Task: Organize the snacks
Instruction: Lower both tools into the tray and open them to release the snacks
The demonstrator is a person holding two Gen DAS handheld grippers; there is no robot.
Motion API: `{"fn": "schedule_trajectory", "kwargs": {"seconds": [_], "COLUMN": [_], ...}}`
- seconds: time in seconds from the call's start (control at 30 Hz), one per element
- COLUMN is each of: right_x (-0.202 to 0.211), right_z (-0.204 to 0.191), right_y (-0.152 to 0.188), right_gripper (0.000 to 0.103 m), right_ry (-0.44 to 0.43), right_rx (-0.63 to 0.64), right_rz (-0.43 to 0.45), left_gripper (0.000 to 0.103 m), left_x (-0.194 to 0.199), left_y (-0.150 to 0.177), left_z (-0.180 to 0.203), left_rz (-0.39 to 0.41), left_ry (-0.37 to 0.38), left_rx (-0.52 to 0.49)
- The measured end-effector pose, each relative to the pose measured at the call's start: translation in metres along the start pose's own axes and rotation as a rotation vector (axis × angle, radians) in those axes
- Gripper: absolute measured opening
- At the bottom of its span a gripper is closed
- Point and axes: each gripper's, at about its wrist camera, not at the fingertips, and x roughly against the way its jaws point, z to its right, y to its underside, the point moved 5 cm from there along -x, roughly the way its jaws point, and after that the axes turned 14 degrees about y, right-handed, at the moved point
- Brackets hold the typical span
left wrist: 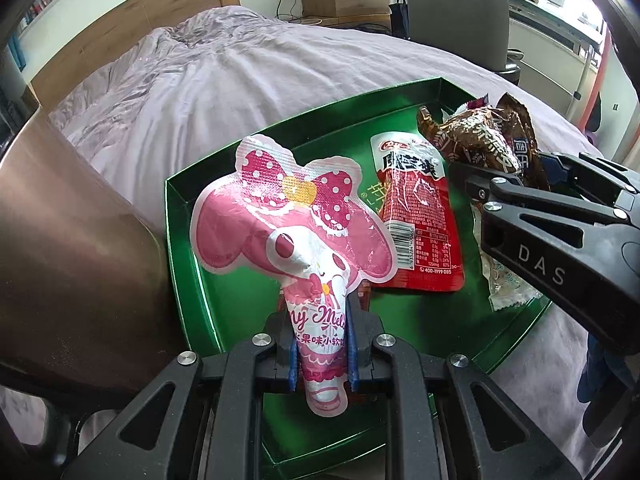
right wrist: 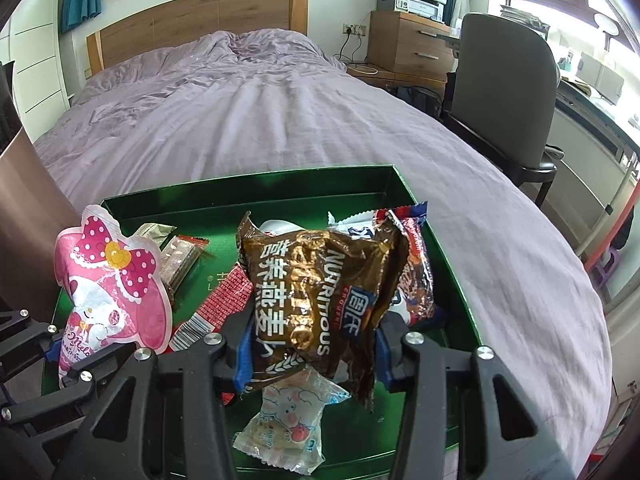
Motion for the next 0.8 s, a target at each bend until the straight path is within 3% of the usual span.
{"fn": "schedule_trajectory", "kwargs": {"seconds": [0.43, 0.6, 0.8], "right_x": [-0.001, 0.007, 0.026], "right_z": [-0.001, -0.003, 0.003], "right_y": [0.003, 0.004, -0.001], "right_gripper": [0.103, 0.103, 0.103], "right_ry": [-0.023, -0.027, -0.02], "right_rx": [-0.012, -0.01, -0.028], "right_rz": [-0.036, -0.035, -0.009], "left_gripper": [0.019, 0.038, 0.046], "left_x": [0.001, 0.005, 0.014], "left_y": [0.003, 0.004, 0.002], "left_z": [0.0, -0.001, 0.001], "left_rz": [0.0, -0.002, 0.004], "left_ry": [-0.018, -0.016, -0.015], "left_rx": [-0.005, -0.004, -0.011]}}
